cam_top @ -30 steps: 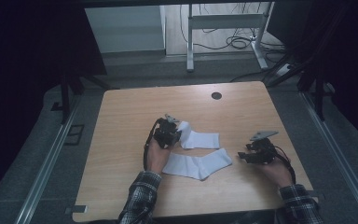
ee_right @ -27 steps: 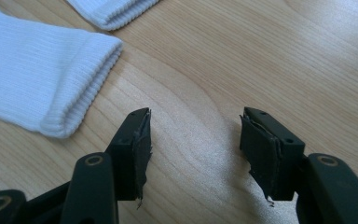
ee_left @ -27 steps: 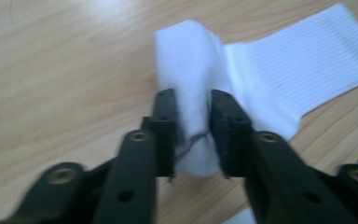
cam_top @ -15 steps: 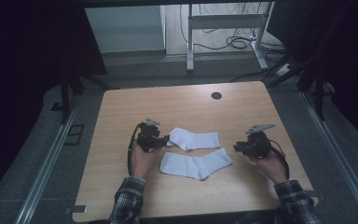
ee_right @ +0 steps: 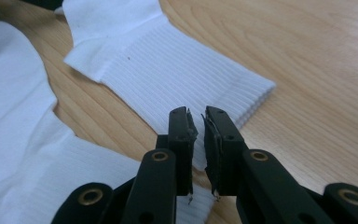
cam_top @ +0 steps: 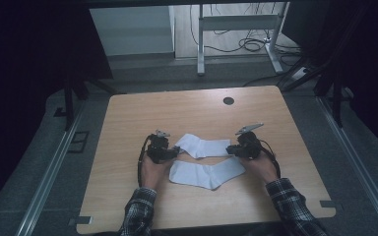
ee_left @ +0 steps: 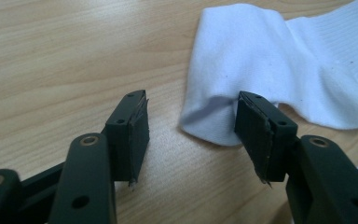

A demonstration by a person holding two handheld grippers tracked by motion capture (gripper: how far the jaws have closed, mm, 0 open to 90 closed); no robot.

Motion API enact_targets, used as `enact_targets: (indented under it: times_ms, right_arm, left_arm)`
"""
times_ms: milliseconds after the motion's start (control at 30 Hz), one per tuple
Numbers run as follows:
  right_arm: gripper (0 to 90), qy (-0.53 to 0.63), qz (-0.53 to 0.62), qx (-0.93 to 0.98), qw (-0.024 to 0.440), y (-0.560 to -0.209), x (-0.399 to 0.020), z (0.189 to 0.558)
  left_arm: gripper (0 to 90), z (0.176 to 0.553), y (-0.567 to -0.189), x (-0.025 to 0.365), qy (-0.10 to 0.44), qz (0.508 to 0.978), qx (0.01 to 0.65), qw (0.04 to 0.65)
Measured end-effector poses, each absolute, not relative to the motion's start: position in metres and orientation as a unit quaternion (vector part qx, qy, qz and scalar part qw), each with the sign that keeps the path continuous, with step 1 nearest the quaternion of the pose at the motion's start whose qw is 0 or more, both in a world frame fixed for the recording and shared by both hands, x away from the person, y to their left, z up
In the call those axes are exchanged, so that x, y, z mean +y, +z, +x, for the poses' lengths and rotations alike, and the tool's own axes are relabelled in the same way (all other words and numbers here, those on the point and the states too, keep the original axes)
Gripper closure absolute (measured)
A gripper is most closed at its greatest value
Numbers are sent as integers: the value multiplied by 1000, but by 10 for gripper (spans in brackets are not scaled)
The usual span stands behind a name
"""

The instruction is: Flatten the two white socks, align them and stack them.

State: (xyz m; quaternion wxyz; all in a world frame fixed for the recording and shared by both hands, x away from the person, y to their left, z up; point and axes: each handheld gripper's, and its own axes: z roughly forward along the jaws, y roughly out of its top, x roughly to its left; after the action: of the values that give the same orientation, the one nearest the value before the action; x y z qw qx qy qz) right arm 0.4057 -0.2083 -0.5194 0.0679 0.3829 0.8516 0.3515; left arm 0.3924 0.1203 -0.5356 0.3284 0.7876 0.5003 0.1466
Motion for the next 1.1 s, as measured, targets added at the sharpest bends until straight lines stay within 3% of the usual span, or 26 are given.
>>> enact_targets:
  times_ms: [167, 233, 333, 500, 567, 800, 1100]
  right_arm:
    - [815, 343, 378, 857, 74, -523, -206, 405]
    - [823, 341, 378, 858, 76, -524, -207, 403]
    - [825, 340, 378, 858, 76, -524, -210, 402]
    - [820, 337, 378, 859, 76, -523, -215, 403]
    - [816, 330, 378, 861, 82, -522, -217, 402]
    - [815, 330, 390, 856, 73, -521, -233, 403]
    - [797, 332, 377, 861, 76, -522, -233, 403]
  left_arm:
    - [684, 390, -537, 117, 143, 792, 485, 341]
    - [825, 390, -537, 118, 132, 791, 487, 346]
    - [848, 388, -527, 120, 170, 793, 481, 333]
    - [837, 378, -484, 127, 234, 785, 459, 344]
    - [774, 373, -478, 130, 241, 793, 450, 331]
    - [597, 374, -499, 143, 185, 783, 483, 346]
    - [505, 408, -508, 114, 135, 771, 498, 374]
